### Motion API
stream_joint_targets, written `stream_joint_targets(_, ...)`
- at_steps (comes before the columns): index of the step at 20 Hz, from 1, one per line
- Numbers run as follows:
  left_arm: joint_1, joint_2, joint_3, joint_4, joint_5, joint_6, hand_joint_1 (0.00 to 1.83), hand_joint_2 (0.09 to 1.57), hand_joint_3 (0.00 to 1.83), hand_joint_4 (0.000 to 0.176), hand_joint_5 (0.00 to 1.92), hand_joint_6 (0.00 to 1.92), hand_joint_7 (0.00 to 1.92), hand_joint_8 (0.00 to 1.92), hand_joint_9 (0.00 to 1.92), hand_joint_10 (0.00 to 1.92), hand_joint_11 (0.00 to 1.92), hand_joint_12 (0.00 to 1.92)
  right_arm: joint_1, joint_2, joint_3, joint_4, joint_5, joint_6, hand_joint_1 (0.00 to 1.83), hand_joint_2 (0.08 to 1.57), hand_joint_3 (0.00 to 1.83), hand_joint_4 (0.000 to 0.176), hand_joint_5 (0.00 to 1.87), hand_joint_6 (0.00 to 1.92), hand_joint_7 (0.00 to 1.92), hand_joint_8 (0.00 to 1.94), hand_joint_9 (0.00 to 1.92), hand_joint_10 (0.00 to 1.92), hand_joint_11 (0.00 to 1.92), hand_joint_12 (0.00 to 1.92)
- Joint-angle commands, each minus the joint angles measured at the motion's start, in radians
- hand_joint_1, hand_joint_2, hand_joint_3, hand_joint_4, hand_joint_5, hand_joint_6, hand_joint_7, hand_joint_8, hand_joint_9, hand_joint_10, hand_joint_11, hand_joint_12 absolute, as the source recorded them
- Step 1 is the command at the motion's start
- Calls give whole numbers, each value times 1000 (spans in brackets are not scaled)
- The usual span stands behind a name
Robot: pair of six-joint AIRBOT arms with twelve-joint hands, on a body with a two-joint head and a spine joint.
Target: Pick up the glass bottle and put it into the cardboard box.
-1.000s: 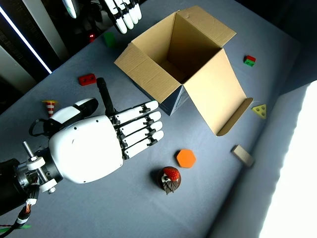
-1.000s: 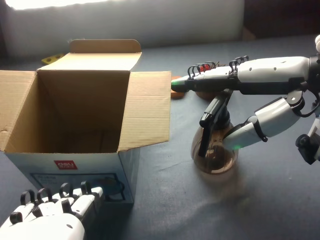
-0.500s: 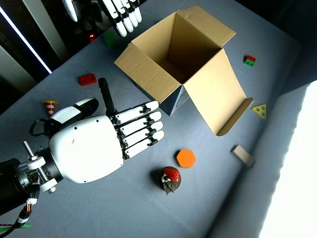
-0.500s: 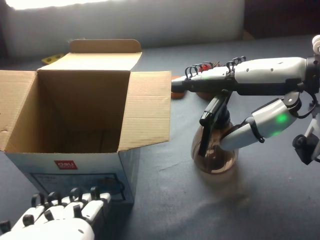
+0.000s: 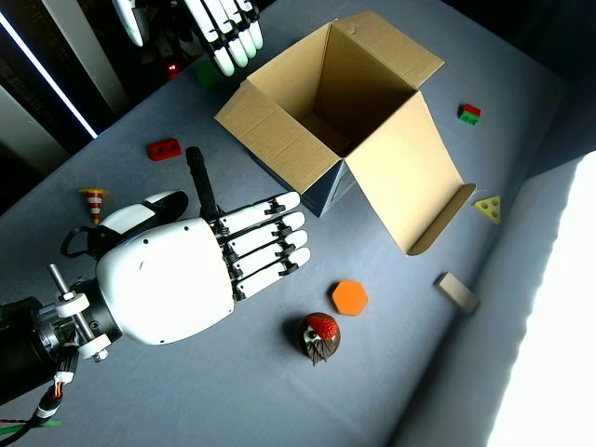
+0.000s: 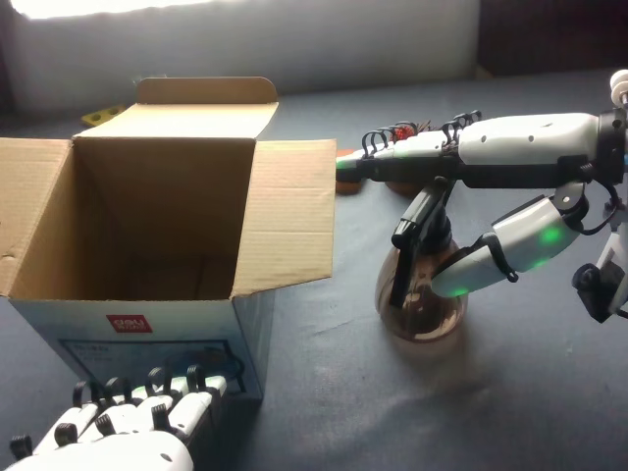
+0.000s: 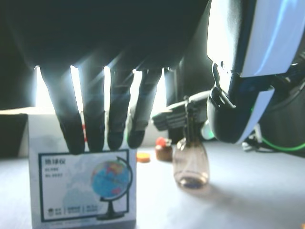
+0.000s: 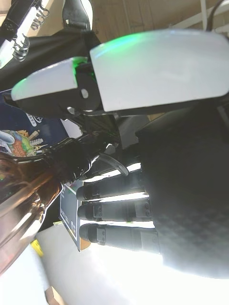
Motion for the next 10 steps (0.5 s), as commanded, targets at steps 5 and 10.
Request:
stream_joint_targets(5,27,-11,4,106,-75,-60,266,1234,0,0,124,5,112,3,99,3,0,316,5,3,3,71,67,7,804,1104,0,0,117,45,199,11,126,93,0,295)
stream_joint_targets(10,40,-34,6,121,-78,-66,285,1227,0,0,135,5,127,2,117,5,0,369,6,3,4,71,70,4,1160,1168,2,0,705,1199,986,896,729,1092,406,1736)
